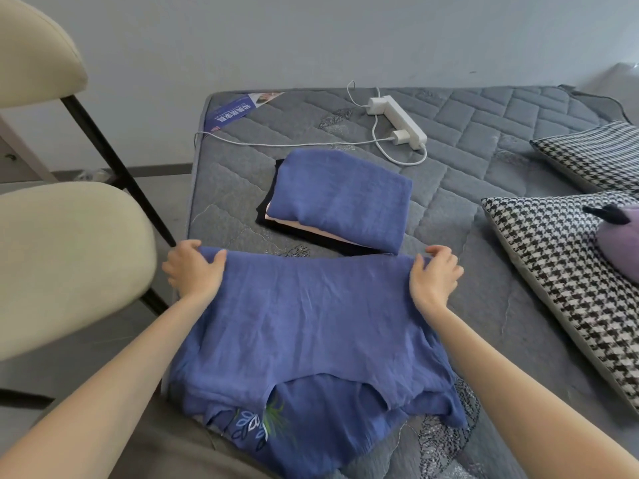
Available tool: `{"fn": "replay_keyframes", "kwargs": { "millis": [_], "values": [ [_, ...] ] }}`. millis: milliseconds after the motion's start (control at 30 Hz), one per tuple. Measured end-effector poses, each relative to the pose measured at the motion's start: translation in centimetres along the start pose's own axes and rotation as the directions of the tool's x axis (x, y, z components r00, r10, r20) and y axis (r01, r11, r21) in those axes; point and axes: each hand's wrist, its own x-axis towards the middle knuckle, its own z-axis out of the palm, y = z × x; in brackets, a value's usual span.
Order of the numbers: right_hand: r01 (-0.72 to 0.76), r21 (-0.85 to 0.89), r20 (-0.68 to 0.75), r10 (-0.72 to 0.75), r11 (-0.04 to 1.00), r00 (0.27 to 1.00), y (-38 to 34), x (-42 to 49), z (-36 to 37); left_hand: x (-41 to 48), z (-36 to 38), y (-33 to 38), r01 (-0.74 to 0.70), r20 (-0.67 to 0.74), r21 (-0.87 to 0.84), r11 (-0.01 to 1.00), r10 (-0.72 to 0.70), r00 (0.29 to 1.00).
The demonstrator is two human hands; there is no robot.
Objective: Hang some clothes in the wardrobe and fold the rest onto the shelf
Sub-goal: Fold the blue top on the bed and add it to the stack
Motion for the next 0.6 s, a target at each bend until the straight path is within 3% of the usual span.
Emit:
{"fn": "replay_keyframes", "kwargs": {
  "millis": [67,133,200,300,433,500,600],
  "values": [
    [0.263,-0.093,0.042,-0.260,0.960,0.965,-0.4,-0.9,-0.1,-0.8,0.1,0.9,-0.262,0.056,0.169,0.950,0.257,0.965],
    [0.507,-0.115,0.136,-0.492,0.854,0.860,-0.5,-1.5,-0.2,-1.1,0.4,1.5,-0.527,0.212,0.267,0.807,0.484,0.849],
    [0.617,-0.137,0.259,-0.573,0.775,0.777,-0.3,-1.6,-0.2,-0.8,0.7,1.8,-0.698,0.414,0.322,0.639,0.568,0.711],
    [0.609,-0.272,0.461,-0.455,0.745,0.762,-0.6,-0.6,-0.8,0.4,0.8,1.9,-0.757,0.666,0.409,0.510,0.400,0.630],
    [0.664,-0.438,0.668,-0.275,0.606,0.692,-1.5,0.9,-1.0,1.8,0.3,1.9,-0.717,0.685,0.460,0.524,0.304,0.662],
    [0.663,-0.453,0.688,-0.239,0.596,0.685,-1.8,1.3,-0.8,2.4,-0.1,2.1,-0.736,0.702,0.462,0.495,0.303,0.644],
    [0.640,-0.476,0.689,-0.196,0.603,0.697,-2.4,1.5,-1.3,2.7,-0.8,2.2,-0.736,0.745,0.407,0.541,0.270,0.610]
  ]
}}
